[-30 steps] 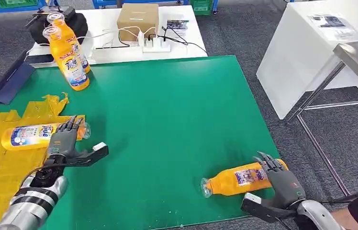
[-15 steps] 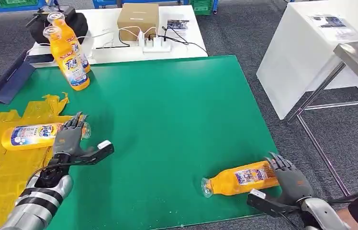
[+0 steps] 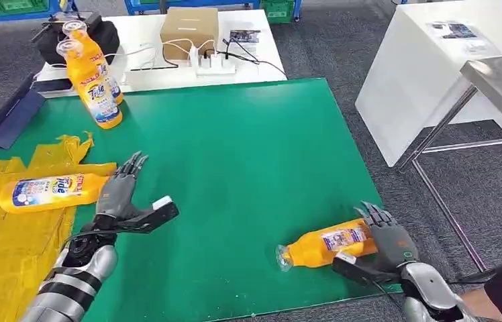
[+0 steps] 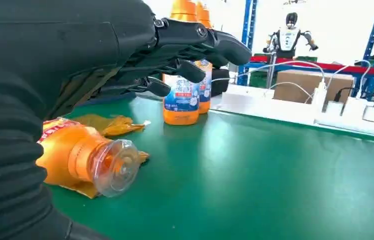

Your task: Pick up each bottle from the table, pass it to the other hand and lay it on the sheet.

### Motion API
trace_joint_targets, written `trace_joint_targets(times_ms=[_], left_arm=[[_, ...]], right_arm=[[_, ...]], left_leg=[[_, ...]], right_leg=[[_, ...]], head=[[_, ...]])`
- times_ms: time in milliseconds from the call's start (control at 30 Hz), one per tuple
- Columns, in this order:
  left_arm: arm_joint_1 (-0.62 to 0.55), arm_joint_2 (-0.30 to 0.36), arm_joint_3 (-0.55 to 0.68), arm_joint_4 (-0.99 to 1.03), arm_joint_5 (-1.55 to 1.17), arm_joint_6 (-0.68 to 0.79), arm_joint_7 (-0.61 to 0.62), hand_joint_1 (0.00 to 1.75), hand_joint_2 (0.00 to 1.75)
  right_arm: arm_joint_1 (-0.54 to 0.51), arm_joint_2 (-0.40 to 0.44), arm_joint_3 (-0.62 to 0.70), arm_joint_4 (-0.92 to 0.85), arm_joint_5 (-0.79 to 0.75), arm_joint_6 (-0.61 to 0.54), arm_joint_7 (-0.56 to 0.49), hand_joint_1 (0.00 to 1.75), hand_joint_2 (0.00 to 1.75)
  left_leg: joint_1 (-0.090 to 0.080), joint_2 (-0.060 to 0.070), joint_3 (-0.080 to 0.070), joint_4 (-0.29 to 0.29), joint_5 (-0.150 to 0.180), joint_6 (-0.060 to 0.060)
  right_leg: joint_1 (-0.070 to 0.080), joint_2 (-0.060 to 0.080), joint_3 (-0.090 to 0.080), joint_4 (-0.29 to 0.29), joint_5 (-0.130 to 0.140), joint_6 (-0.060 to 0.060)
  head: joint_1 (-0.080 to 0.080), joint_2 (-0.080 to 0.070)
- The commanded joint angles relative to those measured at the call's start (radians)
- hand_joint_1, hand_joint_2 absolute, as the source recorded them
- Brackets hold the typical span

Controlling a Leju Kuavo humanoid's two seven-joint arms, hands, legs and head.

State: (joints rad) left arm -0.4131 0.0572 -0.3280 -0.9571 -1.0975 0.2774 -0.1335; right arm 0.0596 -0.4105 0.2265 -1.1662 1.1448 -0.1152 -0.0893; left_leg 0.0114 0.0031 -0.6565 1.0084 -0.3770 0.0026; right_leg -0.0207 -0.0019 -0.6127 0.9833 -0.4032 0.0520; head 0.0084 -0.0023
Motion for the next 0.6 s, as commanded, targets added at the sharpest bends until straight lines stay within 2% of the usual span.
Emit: trace_joint_targets(times_ms=[33,67,133,233,267,333,367,400,533,600], left_arm=[[-0.024,-0.008,-0.045,0.024,0.009,-0.003,-0.003,0.0,1.75],[-0.027,-0.01,-0.048,0.03,0.012,0.0,-0.005,0.0,1.75],[-0.029,-0.012,-0.052,0.032,0.019,0.007,-0.007,0.0,1.75],[-0.013,-0.012,-0.051,-0.005,0.049,0.008,-0.018,0.0,1.75],[0.004,-0.008,-0.049,-0.038,0.055,0.005,-0.02,0.0,1.75],[0.041,-0.006,-0.037,-0.104,0.09,-0.008,-0.034,0.0,1.75],[0.05,-0.003,-0.038,-0.123,0.092,-0.012,-0.034,0.0,1.75],[0.07,-0.004,-0.032,-0.159,0.127,-0.035,-0.048,0.0,1.75],[0.122,-0.008,-0.02,-0.273,0.345,-0.192,-0.142,0.0,1.75],[0.126,-0.005,-0.025,-0.284,0.349,-0.195,-0.139,0.0,1.75]], right_arm=[[-0.017,0.056,0.085,0.14,-0.008,0.004,-0.008,1.41,1.75],[-0.022,0.053,0.093,0.15,-0.014,0.005,-0.011,1.61,1.75],[-0.025,0.048,0.106,0.155,-0.031,0.005,-0.014,1.73,1.75],[-0.018,0.057,0.098,0.114,-0.066,-0.044,-0.019,1.75,1.75],[-0.016,0.074,0.08,0.077,-0.062,-0.092,-0.018,1.75,1.75],[-0.021,0.124,0.038,0.016,-0.033,-0.167,0.007,1.75,1.75],[-0.025,0.133,0.036,0.001,-0.021,-0.16,0.016,1.75,1.75],[-0.027,0.183,-0.009,-0.037,-0.012,-0.223,0.026,1.75,1.75],[-0.045,0.3,-0.064,-0.146,-0.046,-0.319,-0.036,1.75,1.75],[-0.046,0.305,-0.064,-0.157,-0.04,-0.317,-0.032,1.75,1.75]], left_leg=[[0.002,-0.004,0.002,-0.001,0.0,0.0],[0.001,-0.003,0.003,-0.001,0.0,0.0],[0.002,-0.002,0.004,-0.001,-0.001,0.0],[0.002,0.0,0.005,-0.001,-0.001,-0.001],[0.001,0.001,0.005,0.0,-0.001,-0.001],[0.002,0.002,0.005,0.0,-0.002,-0.001],[0.001,0.004,0.005,-0.001,-0.002,-0.001],[0.001,0.004,0.005,-0.001,-0.002,-0.001],[0.001,0.007,0.002,0.0,-0.002,-0.001],[0.001,0.008,0.001,0.001,-0.003,-0.002]], right_leg=[[0.002,-0.003,0.004,-0.002,0.0,-0.001],[0.002,-0.002,0.004,-0.002,0.0,-0.001],[0.002,-0.002,0.006,-0.002,0.0,-0.001],[0.002,-0.001,0.006,-0.002,0.0,-0.002],[0.002,0.0,0.005,-0.002,0.0,-0.002],[0.002,0.001,0.005,-0.002,0.0,-0.002],[0.002,0.003,0.004,-0.002,0.001,-0.003],[0.001,0.003,0.005,-0.002,0.0,-0.003],[0.002,0.006,0.002,0.0,0.001,-0.002],[0.001,0.007,0.0,0.002,0.0,-0.003]], head=[[0.0,0.0],[0.0,0.0],[0.0,0.0],[0.0,0.0],[0.0,0.0],[0.0,0.0],[0.0,0.0],[0.0,0.0],[0.0,0.0],[0.0,0.0]])
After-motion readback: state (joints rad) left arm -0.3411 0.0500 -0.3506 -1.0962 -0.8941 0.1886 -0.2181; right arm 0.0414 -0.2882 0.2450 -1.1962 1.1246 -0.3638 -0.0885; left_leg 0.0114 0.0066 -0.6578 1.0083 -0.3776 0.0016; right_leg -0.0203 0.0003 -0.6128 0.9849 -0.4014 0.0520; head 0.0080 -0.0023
